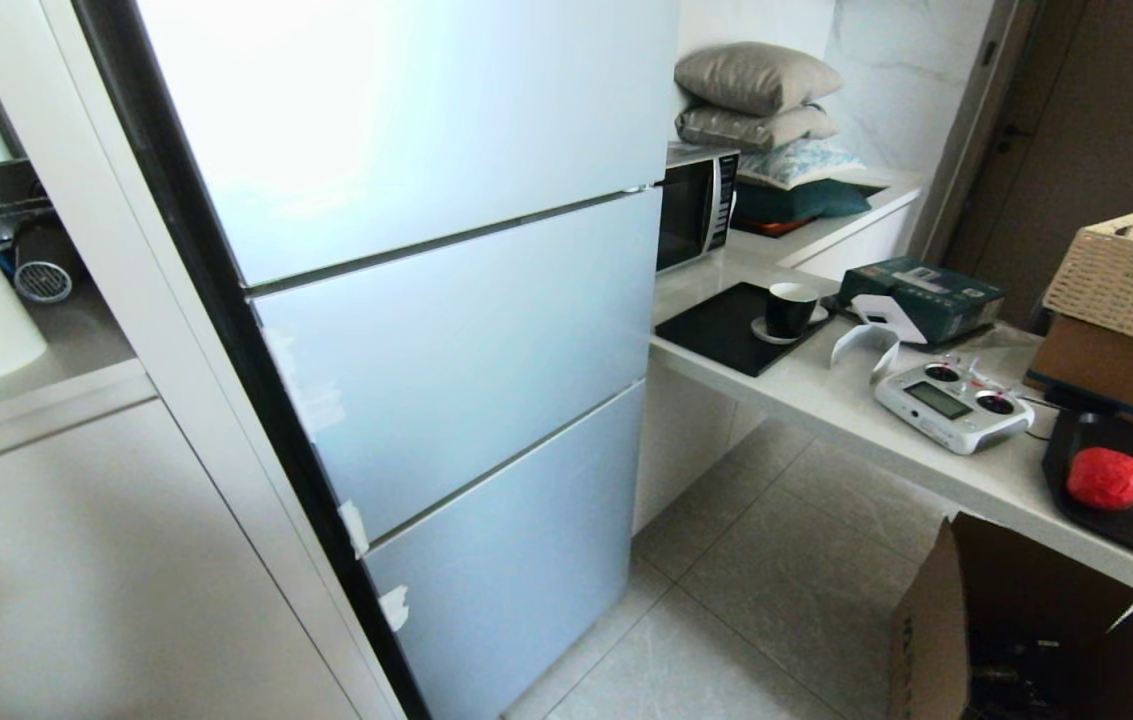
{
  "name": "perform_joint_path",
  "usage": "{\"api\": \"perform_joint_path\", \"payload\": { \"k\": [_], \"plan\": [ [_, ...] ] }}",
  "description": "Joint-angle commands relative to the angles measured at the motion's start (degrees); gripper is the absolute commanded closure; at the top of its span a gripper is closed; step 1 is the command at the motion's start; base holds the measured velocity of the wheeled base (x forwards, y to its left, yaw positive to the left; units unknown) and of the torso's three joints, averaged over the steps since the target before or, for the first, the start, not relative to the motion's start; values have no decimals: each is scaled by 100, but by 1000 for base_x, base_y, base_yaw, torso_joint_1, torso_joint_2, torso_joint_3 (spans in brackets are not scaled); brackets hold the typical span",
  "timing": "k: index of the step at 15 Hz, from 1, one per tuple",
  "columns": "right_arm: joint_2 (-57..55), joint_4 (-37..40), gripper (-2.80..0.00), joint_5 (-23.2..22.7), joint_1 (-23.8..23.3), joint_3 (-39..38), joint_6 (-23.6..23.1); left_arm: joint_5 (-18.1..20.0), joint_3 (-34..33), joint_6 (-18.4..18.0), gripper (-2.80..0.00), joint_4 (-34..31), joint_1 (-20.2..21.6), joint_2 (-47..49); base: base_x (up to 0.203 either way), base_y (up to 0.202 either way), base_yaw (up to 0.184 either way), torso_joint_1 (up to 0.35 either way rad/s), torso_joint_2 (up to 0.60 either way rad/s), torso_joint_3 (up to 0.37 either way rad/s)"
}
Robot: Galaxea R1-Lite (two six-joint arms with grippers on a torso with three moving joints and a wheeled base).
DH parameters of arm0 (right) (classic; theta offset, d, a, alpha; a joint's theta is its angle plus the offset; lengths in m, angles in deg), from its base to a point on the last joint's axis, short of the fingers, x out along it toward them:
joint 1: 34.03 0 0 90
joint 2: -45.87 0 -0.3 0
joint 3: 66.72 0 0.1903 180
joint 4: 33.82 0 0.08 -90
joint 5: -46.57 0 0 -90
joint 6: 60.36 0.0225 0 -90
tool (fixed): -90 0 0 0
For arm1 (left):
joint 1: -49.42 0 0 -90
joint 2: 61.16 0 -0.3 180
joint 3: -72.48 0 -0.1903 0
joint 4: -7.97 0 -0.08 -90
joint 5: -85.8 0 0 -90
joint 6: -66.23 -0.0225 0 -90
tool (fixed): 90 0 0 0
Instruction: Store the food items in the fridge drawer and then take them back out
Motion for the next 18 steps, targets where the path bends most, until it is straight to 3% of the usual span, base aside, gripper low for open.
{"api": "perform_joint_path", "payload": {
  "k": [1, 4, 6, 8, 9, 11, 14, 16, 18],
  "plan": [
    [1, -1, 0, -2, 1, 0, -2, -1, 0, -60, 0, -13, 2, 15, 0, 0, 0, 0, 0, 0],
    [1, -1, 0, 7, 1, 0, 12, 74, 389, -104, 0, 159, 2, 48, 0, 0, 0, 0, 0, 0],
    [1, -1, 0, 25, 1, 0, 23, 272, 1083, 337, 0, 205, -3, 555, 0, 0, 0, 0, 0, 0],
    [1, -4, 0, 34, 1, 0, 59, 480, 1656, 1316, 0, 362, -21, 1723, 0, 0, 0, 0, 0, 0],
    [1, -1, 0, 34, 1, 0, 59, 591, 1871, 1979, 0, 541, -36, 2317, 0, 0, 0, 0, 0, 0],
    [1, -10, 0, 34, 1, 0, 68, 752, 2197, 3646, 0, 1203, -55, 3600, 0, 0, 0, 0, 0, 0],
    [1, -1, 0, 34, 1, 0, 68, 767, 2440, 5530, 0, 2480, -18, 5332, 0, 0, 0, 0, 0, 0],
    [1, -1, 0, 34, 1, 0, 68, 685, 2551, 6104, 0, 3396, 152, 6145, 0, 0, 0, 0, 0, 0],
    [1, -10, 0, 34, 1, 0, 68, 641, 2710, 6333, 0, 4032, 496, 6867, 0, 0, 0, 0, 0, 0]
  ]
}}
